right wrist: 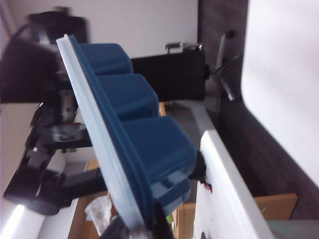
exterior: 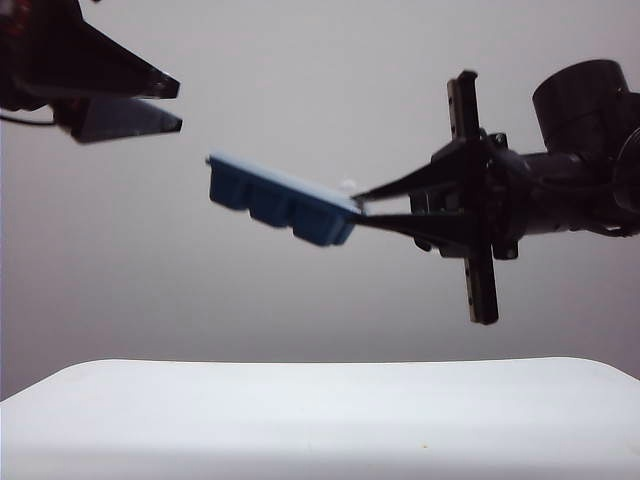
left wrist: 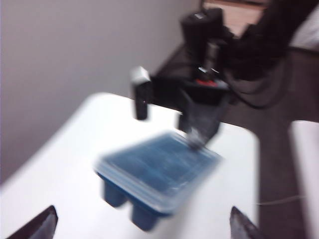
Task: Pick up the ice cube tray, remove its lid, and then place both the tray and the lid back on the table.
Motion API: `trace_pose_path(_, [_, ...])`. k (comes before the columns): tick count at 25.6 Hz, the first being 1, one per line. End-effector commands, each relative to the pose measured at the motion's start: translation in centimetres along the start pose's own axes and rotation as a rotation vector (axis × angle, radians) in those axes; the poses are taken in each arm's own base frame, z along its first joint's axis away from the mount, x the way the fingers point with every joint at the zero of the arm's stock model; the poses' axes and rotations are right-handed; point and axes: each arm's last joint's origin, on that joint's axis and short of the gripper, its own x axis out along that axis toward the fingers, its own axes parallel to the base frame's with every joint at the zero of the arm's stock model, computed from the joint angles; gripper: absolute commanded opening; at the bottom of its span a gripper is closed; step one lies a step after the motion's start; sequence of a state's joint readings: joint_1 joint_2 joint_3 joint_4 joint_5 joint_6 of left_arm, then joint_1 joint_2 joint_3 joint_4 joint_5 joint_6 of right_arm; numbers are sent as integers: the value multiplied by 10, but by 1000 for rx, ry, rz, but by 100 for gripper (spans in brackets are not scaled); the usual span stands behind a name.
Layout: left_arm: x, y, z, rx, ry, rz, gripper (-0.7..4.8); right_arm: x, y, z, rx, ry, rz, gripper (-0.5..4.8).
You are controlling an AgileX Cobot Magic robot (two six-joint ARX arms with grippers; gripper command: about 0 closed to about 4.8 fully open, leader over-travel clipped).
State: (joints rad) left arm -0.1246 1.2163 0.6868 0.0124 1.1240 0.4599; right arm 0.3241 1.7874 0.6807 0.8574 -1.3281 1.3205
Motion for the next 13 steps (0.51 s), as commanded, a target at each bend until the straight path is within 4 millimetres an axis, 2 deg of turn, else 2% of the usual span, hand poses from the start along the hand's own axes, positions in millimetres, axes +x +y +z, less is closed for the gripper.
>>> trace_pose_path(1, [0, -6, -4, -28, -9, -91, 479, 1, 5, 0, -11, 23, 17, -9])
trace_pose_path(6, [9, -12, -5, 54, 19, -111, 479, 7, 6, -2, 13, 56, 18, -8])
trace_pose_path(11, [22, -17, -12, 143, 229, 42, 479, 28, 7, -11, 11, 127, 19, -9])
trace_pose_path(13, [23, -19, -10, 153, 189, -5, 479, 40, 8, -16, 8, 171, 19, -9])
